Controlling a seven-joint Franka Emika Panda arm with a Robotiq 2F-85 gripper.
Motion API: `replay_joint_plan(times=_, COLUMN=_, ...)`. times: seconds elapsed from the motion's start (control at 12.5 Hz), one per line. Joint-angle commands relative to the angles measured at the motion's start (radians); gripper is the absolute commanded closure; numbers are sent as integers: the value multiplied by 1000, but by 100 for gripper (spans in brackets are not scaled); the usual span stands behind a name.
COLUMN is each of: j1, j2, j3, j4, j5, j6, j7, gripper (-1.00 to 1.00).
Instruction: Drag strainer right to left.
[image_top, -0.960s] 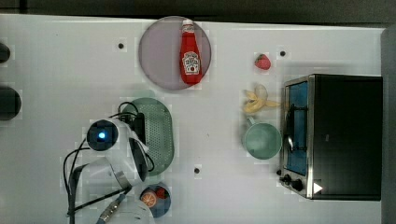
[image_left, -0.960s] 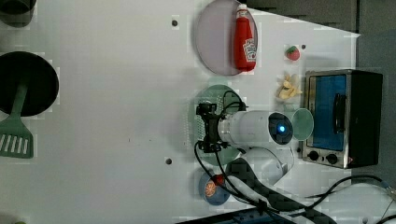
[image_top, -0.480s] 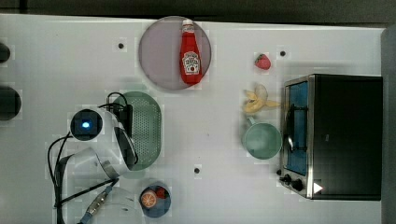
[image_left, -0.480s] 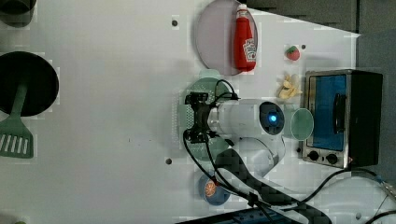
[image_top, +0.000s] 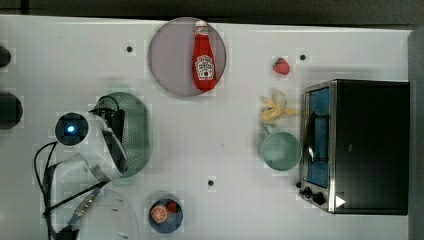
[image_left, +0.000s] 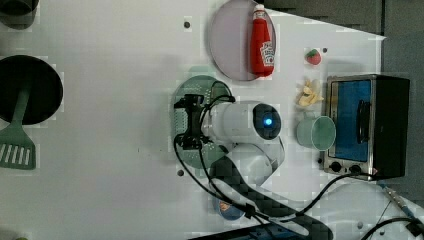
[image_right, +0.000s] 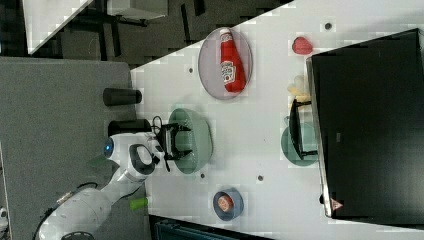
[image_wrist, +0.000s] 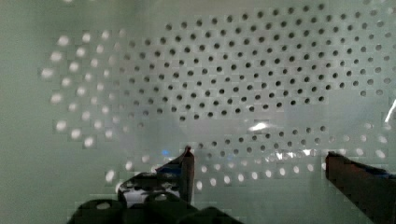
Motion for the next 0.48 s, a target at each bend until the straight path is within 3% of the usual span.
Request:
replay_joint_plan(times=0.08, j1=82, j2=11, j3=4, j4=58, j5=11, j6=-24, j7=84, gripper=-100)
replay_joint_plan(times=0.48, j1=116, j2=49, j3=3, j4=117, j5=11, j6=-26, j7=109, gripper=-100)
